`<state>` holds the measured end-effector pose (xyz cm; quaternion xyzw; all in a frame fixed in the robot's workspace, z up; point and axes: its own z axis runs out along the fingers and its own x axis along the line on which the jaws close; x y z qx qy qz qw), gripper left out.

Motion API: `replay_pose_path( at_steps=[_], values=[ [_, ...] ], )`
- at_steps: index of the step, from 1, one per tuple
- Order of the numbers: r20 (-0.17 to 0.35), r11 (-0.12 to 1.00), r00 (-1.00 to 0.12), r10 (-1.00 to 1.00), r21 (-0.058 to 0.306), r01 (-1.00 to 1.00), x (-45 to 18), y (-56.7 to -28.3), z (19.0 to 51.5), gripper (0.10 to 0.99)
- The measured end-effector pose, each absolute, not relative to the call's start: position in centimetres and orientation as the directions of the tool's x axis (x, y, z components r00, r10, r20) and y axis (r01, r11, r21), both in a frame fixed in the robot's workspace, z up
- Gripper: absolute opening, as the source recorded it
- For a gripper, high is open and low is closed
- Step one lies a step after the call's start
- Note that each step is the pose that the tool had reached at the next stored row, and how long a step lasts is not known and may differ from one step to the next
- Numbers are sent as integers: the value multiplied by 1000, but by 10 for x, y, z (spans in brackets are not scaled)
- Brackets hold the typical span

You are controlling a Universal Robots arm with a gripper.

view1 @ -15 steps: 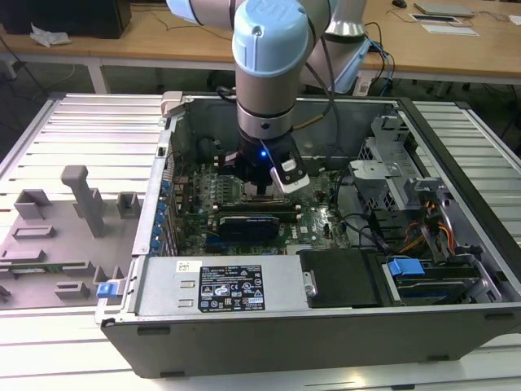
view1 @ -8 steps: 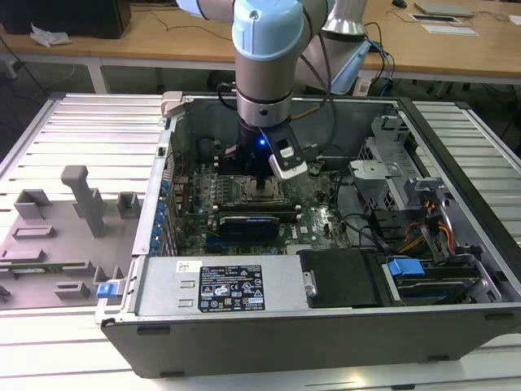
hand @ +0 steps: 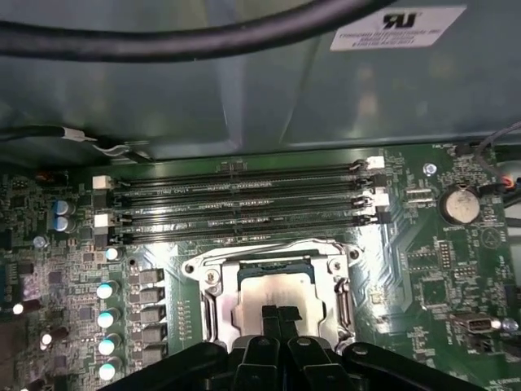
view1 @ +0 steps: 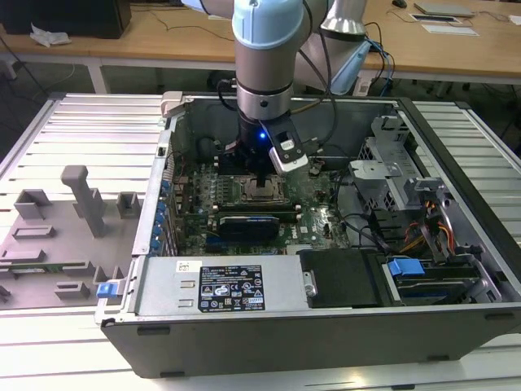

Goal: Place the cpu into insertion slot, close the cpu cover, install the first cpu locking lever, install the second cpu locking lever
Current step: 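Install the second cpu locking lever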

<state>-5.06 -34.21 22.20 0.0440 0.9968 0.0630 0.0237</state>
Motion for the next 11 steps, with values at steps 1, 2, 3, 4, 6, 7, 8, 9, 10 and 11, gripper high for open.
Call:
replay_pose_path(
  at_steps=[1,2,3,4,6,7,8,9,10,11],
  values=[
    [-42,988,-995,91,127,85,-51,-342,224,106],
    [-42,988,-995,91,126,85,-51,-342,227,106],
    [-42,989,-995,91,125,85,-51,-342,230,106],
    [-42,989,-995,91,123,85,-51,-341,233,106],
    [-42,989,-995,90,120,85,-51,-341,234,106],
    [-42,989,-995,90,120,85,-51,-341,234,106],
    [-42,989,-995,90,120,85,-51,-341,234,106],
    [-42,989,-995,90,120,85,-51,-341,234,106],
    [-42,989,-995,90,120,85,-51,-341,234,106],
    [-42,989,-995,90,119,85,-51,-341,234,106]
  ],
)
